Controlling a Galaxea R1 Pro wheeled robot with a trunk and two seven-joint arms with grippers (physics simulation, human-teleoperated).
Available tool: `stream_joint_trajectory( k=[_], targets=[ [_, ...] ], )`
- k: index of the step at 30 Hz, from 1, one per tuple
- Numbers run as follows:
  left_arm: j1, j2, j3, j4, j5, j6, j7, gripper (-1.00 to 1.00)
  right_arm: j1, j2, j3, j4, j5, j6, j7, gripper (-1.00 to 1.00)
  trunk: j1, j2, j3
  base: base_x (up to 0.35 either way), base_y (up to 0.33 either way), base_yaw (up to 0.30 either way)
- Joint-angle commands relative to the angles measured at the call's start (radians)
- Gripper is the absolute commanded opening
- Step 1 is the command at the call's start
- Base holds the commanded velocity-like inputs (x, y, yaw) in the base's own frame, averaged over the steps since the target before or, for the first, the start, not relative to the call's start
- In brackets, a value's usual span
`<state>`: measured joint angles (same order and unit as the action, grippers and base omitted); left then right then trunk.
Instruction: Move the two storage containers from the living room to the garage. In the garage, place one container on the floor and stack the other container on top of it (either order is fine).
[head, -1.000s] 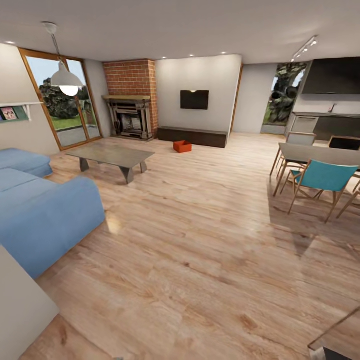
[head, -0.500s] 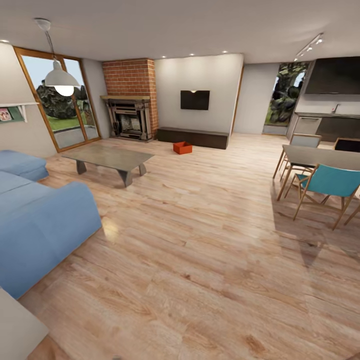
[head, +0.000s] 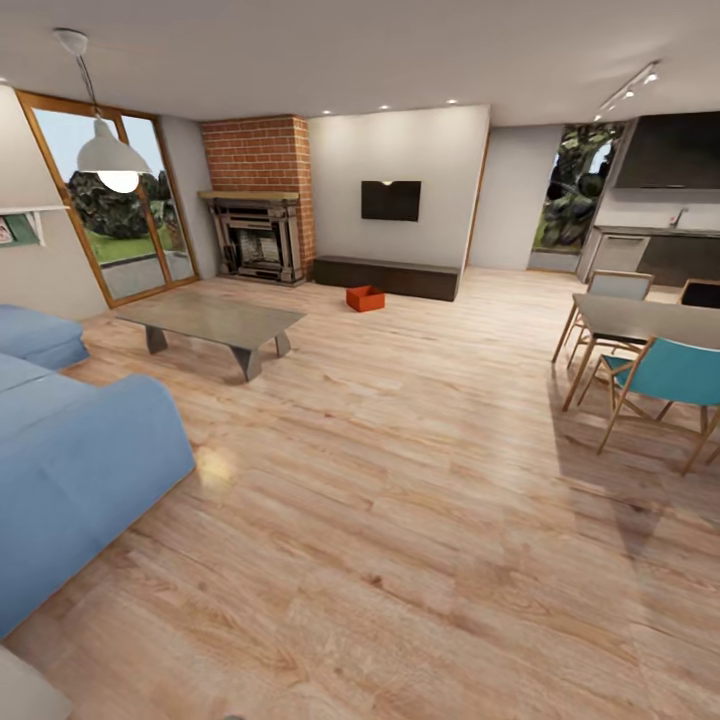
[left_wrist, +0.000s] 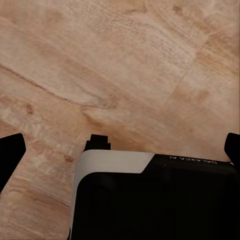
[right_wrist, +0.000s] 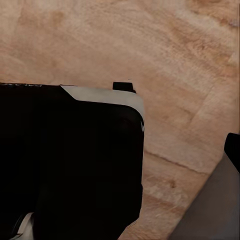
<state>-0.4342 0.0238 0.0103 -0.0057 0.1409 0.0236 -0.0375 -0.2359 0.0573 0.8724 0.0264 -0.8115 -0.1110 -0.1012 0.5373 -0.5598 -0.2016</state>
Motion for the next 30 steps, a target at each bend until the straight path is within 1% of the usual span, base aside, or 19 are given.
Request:
stream_joint_trajectory(
  k=[1, 16, 25, 30],
  targets=[
    [0.000, 0.000, 0.000, 0.000, 0.009, 0.002, -0.004, 1.00, -0.001, 0.001, 0.009, 0.003, -0.007, -0.003, -0.001, 1.00, 0.001, -0.001, -0.002, 0.322, 0.000, 0.000],
    [0.000, -0.001, 0.000, 0.000, 0.009, 0.002, -0.004, 1.00, -0.001, 0.002, 0.008, 0.003, -0.009, -0.004, -0.001, 1.00, 0.001, -0.001, -0.002, 0.322, 0.000, -0.003],
    [0.000, -0.001, 0.000, 0.000, 0.010, 0.002, -0.004, 1.00, -0.001, 0.002, 0.008, 0.003, -0.009, -0.004, -0.001, 1.00, 0.001, -0.001, -0.002, 0.322, 0.000, -0.118],
    [-0.001, -0.001, -0.001, 0.000, 0.010, 0.002, -0.004, 1.00, -0.001, 0.002, 0.008, 0.003, -0.009, -0.004, -0.001, 1.00, 0.001, -0.001, -0.002, 0.322, 0.000, -0.045]
  ],
)
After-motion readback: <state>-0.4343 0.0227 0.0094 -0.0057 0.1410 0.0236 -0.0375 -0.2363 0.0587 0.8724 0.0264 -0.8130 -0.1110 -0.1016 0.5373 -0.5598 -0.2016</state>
